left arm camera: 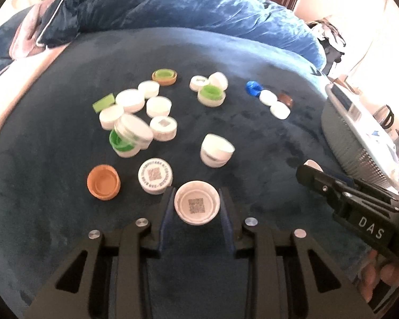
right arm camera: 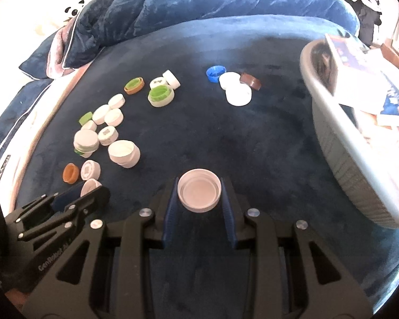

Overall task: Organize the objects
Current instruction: 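Grasp a plain white cap with the right gripper while the left grasps a QR-code cap, then carry both caps over the grey basket and open both grippers to drop them, then move both open grippers back over the scattered bottle caps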

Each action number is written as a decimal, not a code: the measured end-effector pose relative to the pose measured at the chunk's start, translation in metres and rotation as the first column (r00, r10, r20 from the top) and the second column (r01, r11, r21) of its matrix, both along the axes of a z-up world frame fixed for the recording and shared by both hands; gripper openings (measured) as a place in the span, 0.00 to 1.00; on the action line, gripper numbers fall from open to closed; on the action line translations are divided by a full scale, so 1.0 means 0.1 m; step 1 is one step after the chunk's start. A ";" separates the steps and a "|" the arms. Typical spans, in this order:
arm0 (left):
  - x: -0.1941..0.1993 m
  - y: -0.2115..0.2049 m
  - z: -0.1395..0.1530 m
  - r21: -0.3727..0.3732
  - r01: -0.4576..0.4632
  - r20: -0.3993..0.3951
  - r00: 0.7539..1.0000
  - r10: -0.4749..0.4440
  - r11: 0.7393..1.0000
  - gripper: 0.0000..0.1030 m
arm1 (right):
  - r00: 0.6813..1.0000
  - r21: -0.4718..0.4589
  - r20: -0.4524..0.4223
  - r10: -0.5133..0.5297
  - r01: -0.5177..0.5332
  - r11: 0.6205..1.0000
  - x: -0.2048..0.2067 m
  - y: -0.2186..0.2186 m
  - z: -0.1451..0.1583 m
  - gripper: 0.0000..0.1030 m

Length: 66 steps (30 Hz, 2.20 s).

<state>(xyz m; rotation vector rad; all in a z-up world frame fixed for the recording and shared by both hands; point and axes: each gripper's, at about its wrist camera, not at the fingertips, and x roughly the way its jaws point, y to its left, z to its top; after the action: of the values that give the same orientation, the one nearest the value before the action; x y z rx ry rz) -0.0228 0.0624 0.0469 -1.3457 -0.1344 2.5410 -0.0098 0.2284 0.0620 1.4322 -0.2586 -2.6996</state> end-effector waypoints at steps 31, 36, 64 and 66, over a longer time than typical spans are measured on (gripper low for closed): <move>0.15 1.62 1.04 0.088 0.301 -0.188 0.941 -0.281 0.949 0.32 | 0.898 -0.048 -0.221 -0.381 0.380 0.924 0.86 1.40 0.93 0.32; 0.21 2.00 1.09 0.096 0.372 -0.196 0.917 -0.349 0.923 0.32 | 0.855 -0.093 -0.221 -0.470 0.461 0.883 1.00 1.72 0.95 0.32; 0.13 1.80 1.11 0.002 0.278 -0.219 0.937 -0.271 0.961 0.99 | 0.790 -0.035 -0.214 -0.574 0.581 0.813 1.10 1.90 0.87 1.00; 0.13 1.72 1.09 -0.003 0.266 -0.213 0.942 -0.260 0.964 0.99 | 0.803 -0.016 -0.218 -0.555 0.566 0.824 1.07 1.85 0.87 1.00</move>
<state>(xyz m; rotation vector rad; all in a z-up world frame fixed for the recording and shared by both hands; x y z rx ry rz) -0.0099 0.2344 0.1557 -0.9987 0.0512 2.4236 0.0974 0.4137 0.1490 1.2004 -0.7098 -3.3182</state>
